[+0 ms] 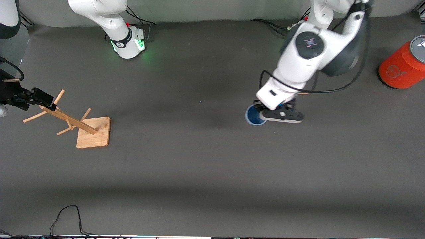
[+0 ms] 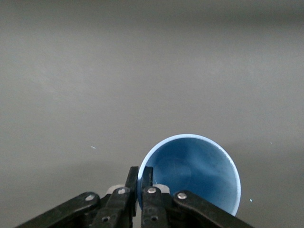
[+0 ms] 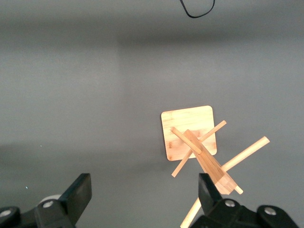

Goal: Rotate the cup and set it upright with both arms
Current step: 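Grasp the cup rim with the left gripper and stand it upright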

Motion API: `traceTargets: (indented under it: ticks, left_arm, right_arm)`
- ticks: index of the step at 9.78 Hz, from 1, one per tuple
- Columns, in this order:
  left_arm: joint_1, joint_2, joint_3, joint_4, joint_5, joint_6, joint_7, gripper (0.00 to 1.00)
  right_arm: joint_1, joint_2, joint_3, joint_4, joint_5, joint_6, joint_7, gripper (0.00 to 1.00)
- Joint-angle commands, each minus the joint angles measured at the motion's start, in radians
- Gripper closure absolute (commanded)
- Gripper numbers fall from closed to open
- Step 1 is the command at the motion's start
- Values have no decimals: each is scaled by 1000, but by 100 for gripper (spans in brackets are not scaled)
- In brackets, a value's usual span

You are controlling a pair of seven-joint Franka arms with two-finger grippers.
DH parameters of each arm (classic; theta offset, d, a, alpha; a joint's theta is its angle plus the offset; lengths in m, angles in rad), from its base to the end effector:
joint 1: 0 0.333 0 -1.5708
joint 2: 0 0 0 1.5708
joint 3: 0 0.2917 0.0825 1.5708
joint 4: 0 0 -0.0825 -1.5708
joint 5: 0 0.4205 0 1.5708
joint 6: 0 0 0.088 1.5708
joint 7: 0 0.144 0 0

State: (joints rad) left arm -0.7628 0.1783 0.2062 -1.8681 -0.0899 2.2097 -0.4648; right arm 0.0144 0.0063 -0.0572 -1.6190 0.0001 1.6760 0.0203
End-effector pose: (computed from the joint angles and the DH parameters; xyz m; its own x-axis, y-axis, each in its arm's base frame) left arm 0.5513 -0.3534 0.3609 0.9908 -0.0427 0.1287 -0.0575 -0.9919 0.1135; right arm 0.6033 -0.0257 0.5443 0.9967 -0.0630 0.0507 -0.0630 -0.9980 -0.0008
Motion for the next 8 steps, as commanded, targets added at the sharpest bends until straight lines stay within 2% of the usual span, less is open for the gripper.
traceTargets:
  ticks: [1, 3, 8]
  left_arm:
    - [-68, 30, 10, -120, 2, 176, -96, 100]
    - [-104, 114, 12, -152, 4, 304, -149, 100]
    - [-121, 250, 12, -157, 10, 415, -172, 100]
  right_arm:
    - [-2, 4, -1, 11, 6, -2, -8, 0]
    - [-1, 4, -3, 10, 6, -2, -8, 0]
    - [-1, 6, -3, 13, 6, -2, -8, 0]
